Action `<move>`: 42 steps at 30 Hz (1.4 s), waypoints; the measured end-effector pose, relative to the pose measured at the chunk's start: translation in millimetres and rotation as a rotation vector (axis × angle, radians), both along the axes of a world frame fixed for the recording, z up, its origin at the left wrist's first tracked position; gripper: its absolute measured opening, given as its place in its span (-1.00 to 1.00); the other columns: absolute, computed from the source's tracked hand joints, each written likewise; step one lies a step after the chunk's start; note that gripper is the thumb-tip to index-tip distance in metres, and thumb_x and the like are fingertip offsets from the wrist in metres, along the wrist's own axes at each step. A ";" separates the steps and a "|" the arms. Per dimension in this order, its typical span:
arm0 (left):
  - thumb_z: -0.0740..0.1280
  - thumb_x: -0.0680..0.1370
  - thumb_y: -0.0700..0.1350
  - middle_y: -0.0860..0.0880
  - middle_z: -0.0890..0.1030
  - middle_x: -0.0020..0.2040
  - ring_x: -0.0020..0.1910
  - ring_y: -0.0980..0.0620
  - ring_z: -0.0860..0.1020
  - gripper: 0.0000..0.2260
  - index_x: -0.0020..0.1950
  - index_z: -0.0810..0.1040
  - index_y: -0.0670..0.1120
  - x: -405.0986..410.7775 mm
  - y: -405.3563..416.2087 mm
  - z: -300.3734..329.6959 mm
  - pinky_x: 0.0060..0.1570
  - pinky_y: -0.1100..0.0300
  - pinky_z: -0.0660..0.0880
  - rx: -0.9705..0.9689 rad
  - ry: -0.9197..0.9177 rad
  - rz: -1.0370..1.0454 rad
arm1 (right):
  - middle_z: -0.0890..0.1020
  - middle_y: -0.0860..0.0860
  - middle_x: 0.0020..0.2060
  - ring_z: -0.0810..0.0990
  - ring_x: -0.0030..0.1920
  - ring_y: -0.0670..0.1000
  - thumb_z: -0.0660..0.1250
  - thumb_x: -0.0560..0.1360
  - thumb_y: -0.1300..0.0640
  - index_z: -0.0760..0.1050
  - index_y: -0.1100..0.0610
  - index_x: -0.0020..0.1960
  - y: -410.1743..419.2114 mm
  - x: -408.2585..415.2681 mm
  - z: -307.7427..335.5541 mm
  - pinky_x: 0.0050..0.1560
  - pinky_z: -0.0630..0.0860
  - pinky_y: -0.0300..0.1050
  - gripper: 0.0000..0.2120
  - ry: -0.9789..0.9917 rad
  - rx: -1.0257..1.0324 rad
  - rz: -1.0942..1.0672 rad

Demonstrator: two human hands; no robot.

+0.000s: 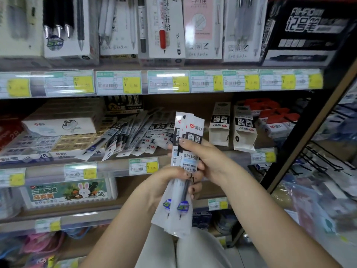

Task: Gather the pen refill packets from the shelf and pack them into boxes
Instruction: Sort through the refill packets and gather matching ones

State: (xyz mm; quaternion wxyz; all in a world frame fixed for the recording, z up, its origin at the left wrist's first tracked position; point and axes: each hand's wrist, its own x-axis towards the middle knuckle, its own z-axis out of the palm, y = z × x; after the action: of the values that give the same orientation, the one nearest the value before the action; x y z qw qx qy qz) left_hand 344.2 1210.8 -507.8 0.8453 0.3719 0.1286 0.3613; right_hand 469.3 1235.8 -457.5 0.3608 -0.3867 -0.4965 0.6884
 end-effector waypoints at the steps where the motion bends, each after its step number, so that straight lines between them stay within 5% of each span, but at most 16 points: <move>1: 0.40 0.37 -0.23 -0.03 0.50 -0.31 -0.35 0.03 0.50 -0.74 0.04 0.52 -0.19 1.2 0.6 0.2 -0.27 0.17 0.48 0.005 -0.002 -0.039 | 0.65 0.18 0.06 0.62 0.08 0.17 0.42 0.34 0.10 0.49 0.15 0.10 -0.7 3.7 0.3 0.09 0.57 0.01 -0.65 0.080 -0.034 0.079; 4: 0.42 0.39 -0.18 -0.03 0.55 -0.28 -0.33 0.05 0.53 -0.74 0.05 0.55 -0.17 5.0 2.8 0.5 -0.27 0.22 0.48 0.049 0.057 -0.081 | 0.68 0.19 -0.06 0.65 0.02 0.13 0.39 0.37 0.23 0.54 0.21 0.11 0.4 8.5 1.1 0.06 0.60 -0.04 -0.70 0.151 0.025 0.216; 8: 0.52 0.28 -0.05 -0.07 0.62 -0.25 -0.33 0.04 0.59 -0.66 -0.02 0.63 -0.17 4.6 6.0 6.5 -0.28 0.22 0.54 0.092 0.198 -0.035 | 0.63 0.08 -0.38 0.67 -0.27 0.05 0.26 0.47 0.39 0.56 0.21 -0.14 -1.3 5.8 6.5 -0.28 0.60 -0.18 -0.84 0.156 0.067 0.030; 11: 0.60 0.13 0.04 -0.18 0.65 -0.22 -0.24 -0.07 0.65 -0.55 -0.14 0.67 -0.22 -1.3 3.4 13.0 -0.20 0.12 0.61 0.075 0.348 0.070 | 0.55 0.07 -0.44 0.61 -0.38 0.04 0.21 0.50 0.40 0.51 0.20 -0.17 -0.5 2.2 4.6 -0.28 0.57 -0.13 -0.82 0.201 0.084 -0.079; 15: 0.42 0.39 0.16 -0.23 0.65 -0.12 -0.20 -0.09 0.66 -0.57 -0.03 0.63 -0.21 -3.8 -3.5 20.4 -0.12 0.12 0.61 0.005 0.549 0.241 | 0.49 0.05 -0.49 0.54 -0.46 0.03 0.17 0.49 0.44 0.48 0.21 -0.19 3.3 2.0 10.1 -0.27 0.54 -0.07 -0.80 0.241 0.154 -0.168; 17: 0.23 0.41 0.24 -0.19 0.66 -0.10 -0.22 -0.05 0.66 -0.49 0.04 0.61 -0.17 -7.5 -4.7 16.0 -0.20 0.16 0.60 -0.081 0.521 0.355 | 0.49 0.04 -0.49 0.55 -0.44 0.02 0.18 0.50 0.43 0.48 0.21 -0.17 6.6 7.3 17.5 -0.28 0.57 -0.10 -0.80 0.222 0.217 -0.206; 19: 0.14 0.37 0.32 -0.23 0.67 -0.06 -0.14 -0.15 0.65 -0.38 -0.02 0.70 -0.14 -8.8 -5.9 9.3 -0.07 0.03 0.58 -0.196 0.428 0.419 | 0.49 0.04 -0.48 0.56 -0.42 0.04 0.18 0.51 0.42 0.48 0.19 -0.17 9.1 13.2 25.5 -0.24 0.57 -0.07 -0.80 0.237 0.268 -0.247; 23: 0.17 0.48 0.28 -0.27 0.64 0.01 0.00 -0.25 0.58 -0.42 -0.12 0.72 -0.18 4.4 -10.3 -3.2 0.09 -0.16 0.46 -0.493 0.121 0.541 | 0.53 0.02 -0.46 0.59 -0.36 0.05 0.20 0.54 0.38 0.51 0.15 -0.18 7.8 17.9 37.7 -0.26 0.54 -0.11 -0.77 0.198 0.404 -0.217; 26: 0.19 0.50 0.25 -0.29 0.61 0.10 0.07 -0.26 0.56 -0.43 0.04 0.66 -0.24 15.0 -16.4 -2.7 0.24 -0.22 0.37 -0.558 -0.055 0.552 | 0.59 0.00 -0.43 0.63 -0.31 0.02 0.24 0.52 0.38 0.54 0.11 -0.16 5.2 20.4 41.9 -0.27 0.54 -0.18 -0.78 0.062 0.550 -0.185; 31: 0.22 0.51 0.10 -0.27 0.64 0.03 -0.03 -0.22 0.60 -0.57 0.08 0.59 -0.25 24.3 -21.5 11.0 0.36 -0.18 0.27 -0.596 -0.127 0.569 | 0.65 0.00 -0.36 0.67 -0.23 -0.01 0.30 0.49 0.40 0.57 0.08 -0.04 1.1 24.7 44.3 -0.16 0.58 -0.18 -0.76 0.008 0.646 -0.143; 35: 0.19 0.56 -0.06 -0.20 0.66 -0.26 -0.23 -0.15 0.57 -0.71 -0.13 0.61 -0.20 36.6 -17.5 23.1 0.21 -0.09 0.41 -0.635 0.019 0.609 | 0.67 0.01 -0.28 0.67 -0.14 0.02 0.37 0.39 0.32 0.56 0.02 0.04 -0.3 17.8 43.8 -0.01 0.60 -0.05 -0.71 0.041 0.665 -0.119; 39: 0.14 0.59 -0.16 -0.17 0.62 -0.39 -0.30 -0.10 0.54 -0.60 -0.35 0.63 -0.21 39.8 -9.2 27.0 -0.05 0.00 0.49 -0.669 0.056 0.683 | 0.69 0.03 -0.18 0.66 -0.02 0.17 0.43 0.31 0.24 0.62 -0.02 -0.11 -2.8 3.9 31.3 0.11 0.56 0.18 -0.78 0.042 0.630 -0.171; 42: 0.16 0.59 -0.12 -0.18 0.65 -0.35 -0.25 -0.10 0.60 -0.70 -0.18 0.59 -0.22 44.0 -9.2 38.4 -0.08 0.04 0.54 -0.673 -0.082 0.685 | 0.69 0.03 -0.17 0.66 -0.02 0.15 0.44 0.33 0.29 0.54 0.05 -0.01 -5.8 -3.2 17.1 0.10 0.56 0.18 -0.72 0.019 0.574 -0.189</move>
State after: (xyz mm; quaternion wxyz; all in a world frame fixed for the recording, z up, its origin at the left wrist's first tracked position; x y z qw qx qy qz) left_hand 388.2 1201.6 -469.5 0.7554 -0.0005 0.3199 0.5719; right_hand 466.2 1230.0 -440.4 0.5224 -0.3070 -0.6293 0.4867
